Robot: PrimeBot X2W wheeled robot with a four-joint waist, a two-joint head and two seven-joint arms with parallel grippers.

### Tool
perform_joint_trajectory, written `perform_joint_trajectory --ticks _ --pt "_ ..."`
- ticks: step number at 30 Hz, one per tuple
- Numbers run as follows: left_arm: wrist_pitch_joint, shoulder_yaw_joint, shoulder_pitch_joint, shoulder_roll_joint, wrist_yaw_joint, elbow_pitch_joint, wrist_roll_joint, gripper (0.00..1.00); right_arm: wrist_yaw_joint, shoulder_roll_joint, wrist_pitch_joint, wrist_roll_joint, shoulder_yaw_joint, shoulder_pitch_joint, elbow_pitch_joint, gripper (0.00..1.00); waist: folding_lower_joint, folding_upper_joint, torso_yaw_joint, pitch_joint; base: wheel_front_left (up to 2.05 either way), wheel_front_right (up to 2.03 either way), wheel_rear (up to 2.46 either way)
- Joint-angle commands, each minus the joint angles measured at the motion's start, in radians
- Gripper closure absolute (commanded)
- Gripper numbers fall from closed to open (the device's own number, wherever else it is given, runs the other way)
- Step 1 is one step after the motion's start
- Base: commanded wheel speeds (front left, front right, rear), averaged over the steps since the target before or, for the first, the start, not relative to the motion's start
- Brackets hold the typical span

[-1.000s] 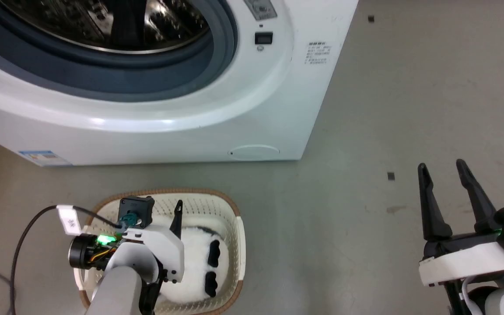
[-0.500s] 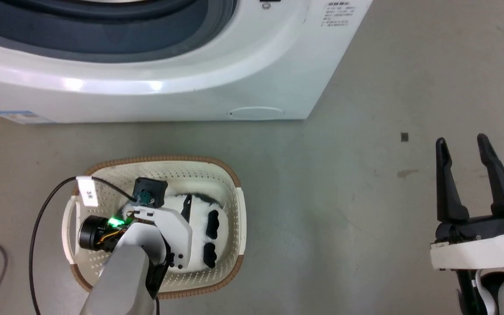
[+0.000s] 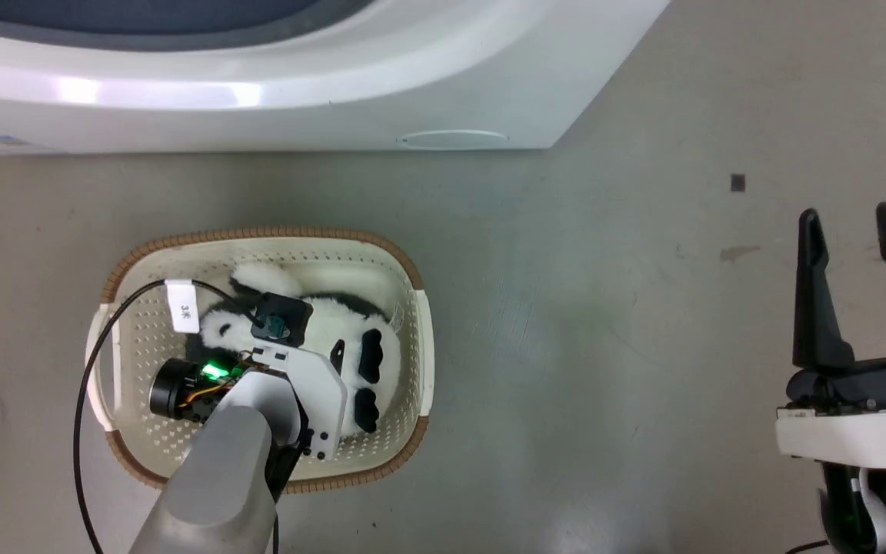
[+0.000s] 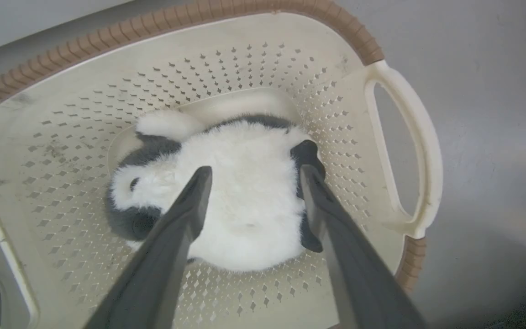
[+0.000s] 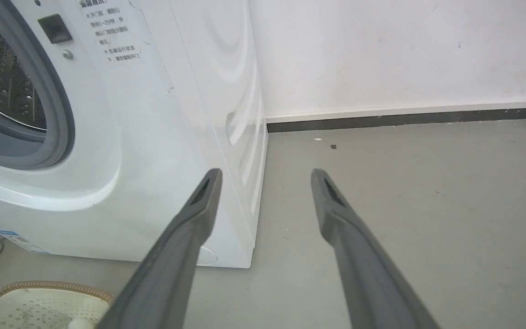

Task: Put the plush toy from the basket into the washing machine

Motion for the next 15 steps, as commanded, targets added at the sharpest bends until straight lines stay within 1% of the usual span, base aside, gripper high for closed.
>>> perform_joint_trajectory --ticks 1,7,15 --pt "0.006 -0.009 -0.03 0.009 0.0 0.025 -0.009 0.0 0.0 0.0 -0.011 0.008 -0.005 -0.025 -0.014 0.0 -0.0001 0.0 0.001 0.021 0.0 0.0 0.0" --pt "0.024 -0.033 -0.079 0.016 0.008 0.087 -0.019 0.0 0.0 0.0 -0.023 0.017 -0.013 -0.037 -0.039 0.0 -0.0001 0.0 0.003 0.081 0.0 0.0 0.0" --pt "0.03 -0.059 -0.149 0.015 0.004 0.169 -0.044 0.0 0.0 0.0 -0.04 0.03 -0.027 -0.053 -0.071 0.0 -0.0001 0.0 0.009 0.16 0.0 0.0 0.0"
